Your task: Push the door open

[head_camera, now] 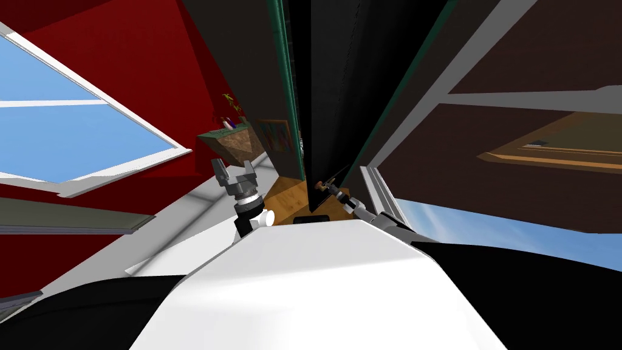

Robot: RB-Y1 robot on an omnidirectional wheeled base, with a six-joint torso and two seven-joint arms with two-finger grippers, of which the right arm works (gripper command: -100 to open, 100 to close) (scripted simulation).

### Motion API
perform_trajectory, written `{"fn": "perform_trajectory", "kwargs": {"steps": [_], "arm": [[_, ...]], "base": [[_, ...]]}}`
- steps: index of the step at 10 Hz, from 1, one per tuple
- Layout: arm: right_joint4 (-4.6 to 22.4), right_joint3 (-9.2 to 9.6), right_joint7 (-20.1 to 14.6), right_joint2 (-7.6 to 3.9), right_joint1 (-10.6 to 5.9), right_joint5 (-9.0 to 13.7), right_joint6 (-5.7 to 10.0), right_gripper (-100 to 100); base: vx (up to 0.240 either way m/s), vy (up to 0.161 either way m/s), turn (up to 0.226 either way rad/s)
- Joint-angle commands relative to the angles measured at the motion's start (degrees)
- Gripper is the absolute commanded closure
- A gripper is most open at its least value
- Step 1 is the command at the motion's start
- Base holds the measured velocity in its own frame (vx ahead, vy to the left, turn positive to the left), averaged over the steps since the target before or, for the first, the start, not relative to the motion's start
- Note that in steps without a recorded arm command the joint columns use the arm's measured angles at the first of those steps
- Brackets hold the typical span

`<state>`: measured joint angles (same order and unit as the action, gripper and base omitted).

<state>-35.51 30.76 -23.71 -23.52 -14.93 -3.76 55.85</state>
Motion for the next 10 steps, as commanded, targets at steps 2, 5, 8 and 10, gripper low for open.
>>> {"fn": "perform_trajectory", "kwargs": {"steps": [2, 5, 8, 10], "arm": [[-0.9, 2.38, -2.01, -2.38, 0.27, -0.8, 2.89, 100], [-1.22, 3.16, -2.59, -3.09, 0.35, -1.07, 3.71, 100], [-1.22, 3.16, -2.59, -3.09, 0.35, -1.07, 3.71, 100], [-1.22, 3.16, -2.59, -3.09, 0.35, -1.07, 3.71, 100]], "base": [[-0.042, -0.086, -0.105], [-0.019, -0.044, -0.047], [0.004, -0.002, 0.025], [-0.004, -0.005, -0.015]]}}
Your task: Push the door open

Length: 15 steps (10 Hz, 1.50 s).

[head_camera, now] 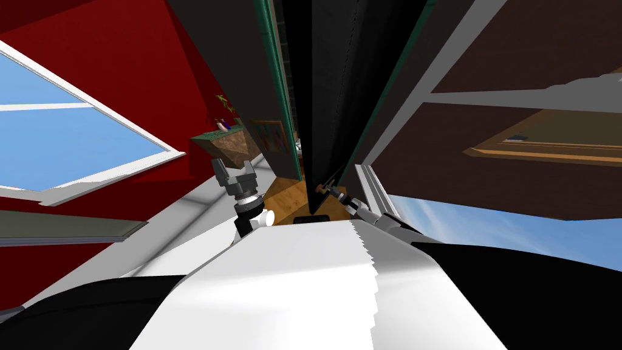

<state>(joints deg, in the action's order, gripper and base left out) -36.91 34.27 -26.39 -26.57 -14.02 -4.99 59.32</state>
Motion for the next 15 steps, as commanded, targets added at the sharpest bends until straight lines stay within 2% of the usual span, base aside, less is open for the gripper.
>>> {"fn": "perform_trajectory", "kwargs": {"steps": [1, 2, 3, 4, 6, 7, 9, 10, 12, 13, 14, 15], "arm": [[0.18, -0.35, 0.09, -0.03, -0.56, 0.17, 0.24, 100], [0.18, -0.35, 0.09, -0.03, -0.56, 0.17, 0.24, 100], [0.45, 0.46, -0.86, 0.31, -0.57, -1.75, 1.79, 100], [0.54, 0.59, -1.09, 0.37, -0.71, -2.21, 2.24, 100], [0.97, 1.15, -2.14, 0.65, -1.32, -4.38, 4.36, 100], [0.97, 1.15, -2.14, 0.65, -1.32, -4.38, 4.36, 100], [1.5, 1.81, -3.4, 0.91, -2.05, -6.97, 6.89, 100], [2.33, 1.81, -3.4, 0.91, -2.05, -6.97, 6.89, 100], [1.5, 1.81, -3.4, 0.91, -2.05, -6.97, 6.89, 100], [1.8, 2.15, -4.07, 1.01, -2.42, -8.34, 8.23, 100], [1.8, 2.15, -4.07, 1.01, -2.42, -8.34, 8.23, 100], [1.94, 2.32, -4.4, 1.06, -2.61, -9.03, 8.9, 100]], "base": [[0.0, 0.0, 0.0], [-0.004, -0.005, -0.015], [0.013, 0.006, -0.126], [0.021, 0.017, -0.09], [0.02, 0.007, -0.104], [0.013, 0.0, -0.044], [0.015, -0.007, -0.111], [0.02, -0.005, -0.049], [0.0, -0.002, 0.0], [-0.004, -0.004, -0.073], [-0.009, 0.008, -0.049], [-0.009, 0.006, -0.047]]}}
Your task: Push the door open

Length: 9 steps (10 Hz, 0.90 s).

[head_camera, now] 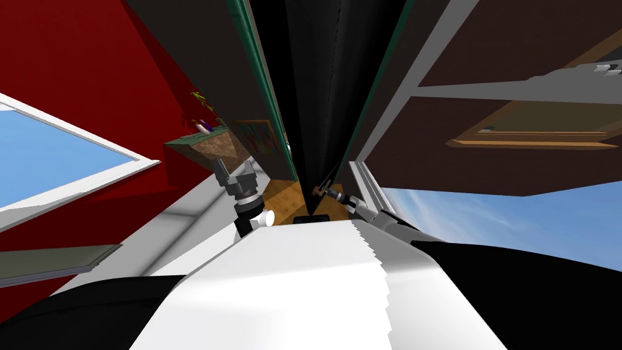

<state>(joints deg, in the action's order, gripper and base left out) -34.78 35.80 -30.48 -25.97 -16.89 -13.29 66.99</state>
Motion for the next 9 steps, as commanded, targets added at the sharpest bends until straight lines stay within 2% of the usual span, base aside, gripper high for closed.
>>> {"fn": "perform_trajectory", "kwargs": {"steps": [1, 2, 4, 5, 6, 8, 9], "arm": [[-0.03, 0.96, -0.65, 0.49, 0.08, -1.42, 1.91, 100], [0.12, 1.13, -0.98, 0.52, -0.11, -2.11, 2.58, 100], [0.12, 1.13, -0.98, 0.52, -0.11, -2.11, 2.58, 100], [0.28, 1.29, -1.31, 0.53, -0.28, -2.79, 3.24, 100], [0.59, 1.6, -1.95, 0.53, -0.62, -4.1, 4.53, 100], [0.59, 1.6, -1.95, 0.53, -0.62, -4.1, 4.53, 100], [0.75, 1.75, -2.26, 0.51, -0.78, -4.73, 5.15, 100]], "base": [[-0.015, -0.001, -0.052], [-0.02, -0.002, -0.066], [-0.004, -0.002, -0.012], [-0.012, -0.001, -0.042], [-0.03, -0.002, -0.107], [-0.015, -0.012, -0.024], [-0.011, -0.01, -0.017]]}}
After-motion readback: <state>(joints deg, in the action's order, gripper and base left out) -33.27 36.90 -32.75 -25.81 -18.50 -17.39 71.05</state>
